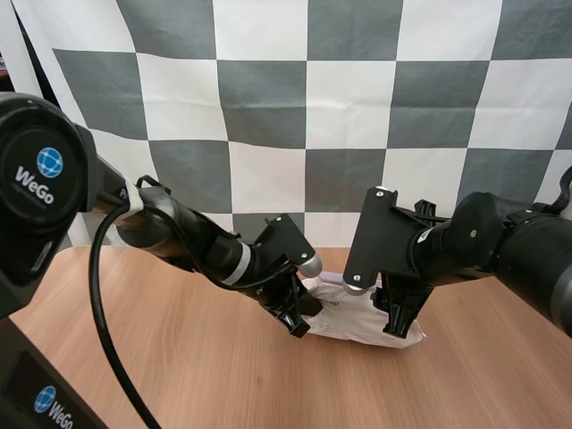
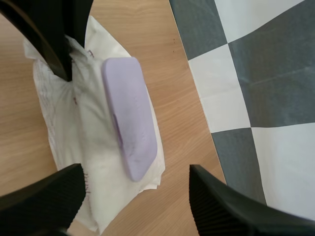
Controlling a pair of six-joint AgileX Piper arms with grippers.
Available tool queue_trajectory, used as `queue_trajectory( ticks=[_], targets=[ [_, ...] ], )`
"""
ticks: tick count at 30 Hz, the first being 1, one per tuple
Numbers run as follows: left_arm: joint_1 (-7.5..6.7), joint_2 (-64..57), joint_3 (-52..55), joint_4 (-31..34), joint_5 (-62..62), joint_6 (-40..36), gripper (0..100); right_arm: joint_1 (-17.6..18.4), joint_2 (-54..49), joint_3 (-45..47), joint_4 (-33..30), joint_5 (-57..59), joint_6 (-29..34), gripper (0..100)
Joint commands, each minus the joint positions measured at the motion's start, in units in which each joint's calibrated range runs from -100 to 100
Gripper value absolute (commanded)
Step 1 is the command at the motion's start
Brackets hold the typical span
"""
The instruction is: Open the wet wipes lid
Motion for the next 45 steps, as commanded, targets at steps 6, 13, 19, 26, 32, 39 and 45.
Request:
queue_trajectory(
  ticks=[6, 13, 19, 26, 32, 39, 45],
  targets=[
    [1.22, 0.0, -0.02, 0.17, 6.06, -0.25, 0, -0.05, 2.01, 0.05, 4.36, 0.04, -2.9, 100],
    [1.22, 0.0, -0.02, 0.33, 6.07, -0.25, 0, -0.05, 3.4, 0.05, 7.47, -2.27, -5.95, 100],
    [1.22, 0.0, -0.02, 1.34, 6.07, -0.25, 0, -0.05, 6.08, 0.05, 9.87, -5.94, -8.09, 100],
    [1.22, 0.0, -0.02, 1.34, 6.07, -0.25, 0, -0.05, 8.75, -0.08, 11.24, -6.08, -8.5, 100],
    [1.22, 0.0, -0.02, 1.34, 6.07, 0.08, 0, -0.03, 10.12, -0.08, 13.79, -9.59, -10.82, 95],
    [1.22, 0.0, -0.02, 1.34, 6.07, 0.08, 0, 0.25, 10.12, -0.08, 15.06, -10.26, -11.47, 63],
    [1.22, 0.0, -0.02, 1.34, 6.07, 0.08, 0, 0.25, 10.12, -0.08, 16.33, -10.1, -11.47, 44]
  ],
)
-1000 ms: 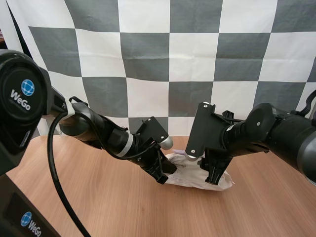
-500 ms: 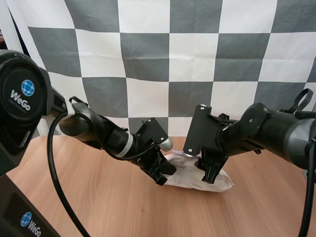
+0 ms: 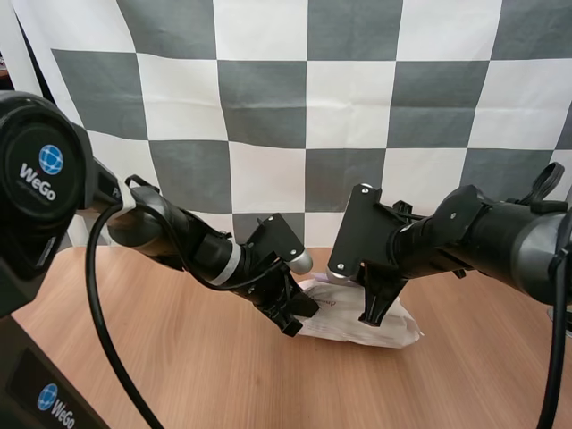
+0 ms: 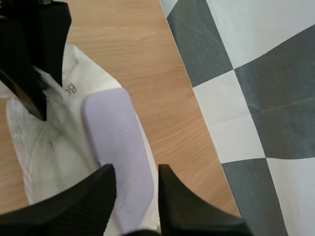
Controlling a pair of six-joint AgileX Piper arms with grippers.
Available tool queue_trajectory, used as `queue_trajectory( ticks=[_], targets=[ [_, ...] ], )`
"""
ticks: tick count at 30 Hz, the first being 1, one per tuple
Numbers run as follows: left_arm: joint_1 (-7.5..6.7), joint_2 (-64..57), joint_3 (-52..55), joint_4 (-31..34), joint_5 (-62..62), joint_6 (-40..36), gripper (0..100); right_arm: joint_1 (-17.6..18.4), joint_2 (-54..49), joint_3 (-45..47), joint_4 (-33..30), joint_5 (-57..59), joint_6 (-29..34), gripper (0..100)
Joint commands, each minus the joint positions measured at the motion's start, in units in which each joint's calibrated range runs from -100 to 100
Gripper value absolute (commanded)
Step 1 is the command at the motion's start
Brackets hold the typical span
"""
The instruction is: Open the wet wipes lid
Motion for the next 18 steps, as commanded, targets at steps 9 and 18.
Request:
queue_trajectory(
  ticks=[9, 18],
  targets=[
    [0.01, 0.0, -0.02, 0.18, -0.34, 0.06, 0, 0.06, -0.01, -0.08, 0.45, 4.85, 0.0, 74],
    [0.01, 0.0, -0.02, 0.18, -0.18, 0.06, 0, 0.06, 1.12, -0.08, 4.58, 2.18, -4.2, 71]
  ],
)
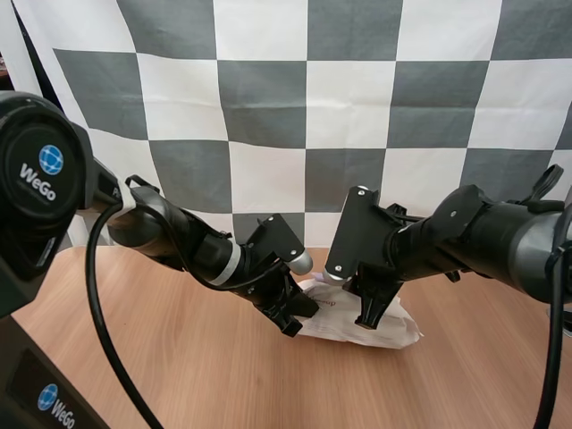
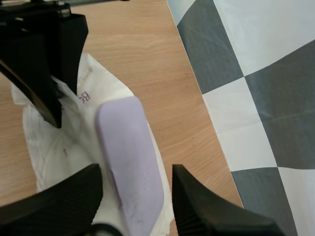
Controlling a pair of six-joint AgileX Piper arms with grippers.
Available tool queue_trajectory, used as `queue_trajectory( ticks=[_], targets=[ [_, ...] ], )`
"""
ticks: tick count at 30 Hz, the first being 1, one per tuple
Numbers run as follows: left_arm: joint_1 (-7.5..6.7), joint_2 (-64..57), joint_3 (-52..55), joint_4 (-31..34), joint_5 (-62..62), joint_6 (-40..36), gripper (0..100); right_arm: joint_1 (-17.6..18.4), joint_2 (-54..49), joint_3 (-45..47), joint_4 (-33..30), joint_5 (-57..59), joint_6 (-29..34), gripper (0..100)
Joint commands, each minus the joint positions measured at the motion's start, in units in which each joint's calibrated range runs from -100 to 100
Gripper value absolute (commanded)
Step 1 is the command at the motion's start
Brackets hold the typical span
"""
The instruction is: Open the wet wipes lid
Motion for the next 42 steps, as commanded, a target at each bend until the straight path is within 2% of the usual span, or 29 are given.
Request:
queue_trajectory(
  ticks=[1, 5, 12, 14, 16, 27, 30, 36, 42],
  targets=[
    [0.01, 0.0, -0.02, 0.03, 0.0, 0.06, 0, -0.01, 0.95, -0.08, 0.22, -0.2, -0.39, 68],
    [0.01, 0.0, -0.02, 0.03, 0.0, 0.06, 0, -0.01, 3.2, -0.08, 0.22, -0.46, -0.39, 51],
    [0.01, 0.0, -0.02, 0.03, 0.0, 0.16, 0, -0.01, 3.69, -0.32, 0.35, -2.78, -0.59, 35],
    [0.01, 0.0, -0.02, 0.26, 0.0, 0.16, 0, -0.01, 3.69, -0.32, 0.35, -2.78, -0.59, 22],
    [0.01, 0.0, -0.02, 0.26, 0.0, 0.16, 0, -0.01, 3.69, -0.32, 0.35, -2.78, -0.59, 2],
    [0.01, 0.0, -0.02, 0.26, -0.16, 0.91, 0, -0.01, 3.69, -1.36, 0.77, -2.78, -0.91, 0],
    [0.01, 0.0, -0.02, 0.26, -0.16, 0.91, 0, -0.01, 3.69, -2.69, 0.77, -2.31, 1.17, 0],
    [0.01, 0.0, -0.02, 0.26, -0.16, 1.09, 0, -0.01, 3.69, -2.69, 0.12, 0.05, 1.27, 0],
    [0.01, 0.0, -0.02, 0.26, -0.16, 1.14, 0, -0.01, 3.69, -2.69, 0.24, -3.61, 0.11, 0]
  ],
)
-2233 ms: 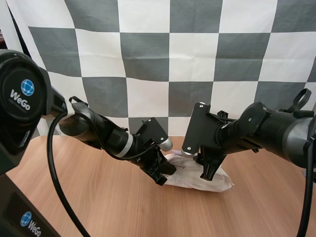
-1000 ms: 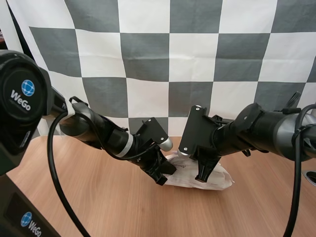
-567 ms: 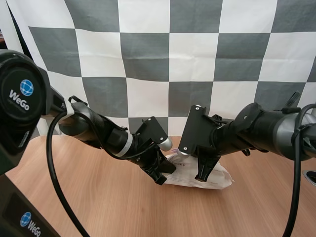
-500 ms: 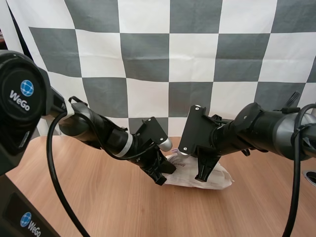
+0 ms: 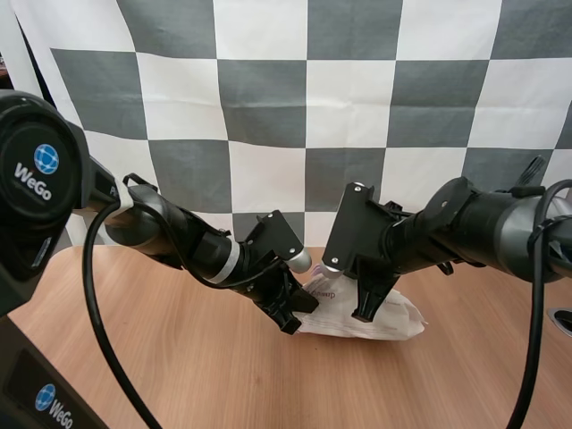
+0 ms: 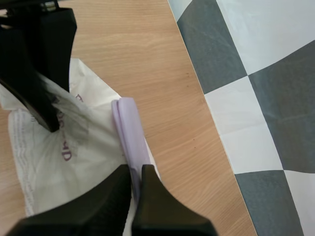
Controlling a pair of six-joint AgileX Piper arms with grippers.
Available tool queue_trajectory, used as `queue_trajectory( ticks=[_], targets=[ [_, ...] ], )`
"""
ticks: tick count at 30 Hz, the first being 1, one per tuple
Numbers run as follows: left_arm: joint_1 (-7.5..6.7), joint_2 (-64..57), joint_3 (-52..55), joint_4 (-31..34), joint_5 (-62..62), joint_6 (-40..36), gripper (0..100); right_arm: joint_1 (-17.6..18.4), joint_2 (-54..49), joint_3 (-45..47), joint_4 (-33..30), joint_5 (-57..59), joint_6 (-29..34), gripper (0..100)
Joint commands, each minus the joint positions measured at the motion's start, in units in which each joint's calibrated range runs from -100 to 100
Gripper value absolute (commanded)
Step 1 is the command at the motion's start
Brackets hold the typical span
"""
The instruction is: Open the wet wipes lid
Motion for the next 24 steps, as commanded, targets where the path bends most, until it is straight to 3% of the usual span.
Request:
queue_trajectory(
  ticks=[1, 11, 15, 16, 17, 24],
  targets=[
    [0.01, 0.0, -0.02, 0.14, -0.12, 0.09, 0, -0.01, -0.01, -0.08, 0.14, -3.05, -0.3, 0],
    [0.01, 0.0, -0.02, 0.14, -0.28, 0.07, 0, -0.01, -0.01, -0.08, -1.59, 6.58, 3.52, 0],
    [0.01, 0.0, -0.02, 0.14, -0.44, 0.07, 0, -0.01, -0.01, -0.08, -4.57, 7.37, 5.09, 48],
    [0.01, 0.0, -0.02, 0.14, -0.44, 0.07, 0, -0.01, -0.01, -0.08, -5.05, 7.55, 5.18, 55],
    [0.01, 0.0, -0.02, 0.14, -0.44, 0.07, 0, -0.01, -0.01, -0.08, -5.48, 7.68, 5.47, 59],
    [0.01, 0.0, -0.02, 0.14, -1.72, 0.51, 0, -0.01, -4.79, -0.08, -8.18, 10.32, 7.6, 59]
  ],
)
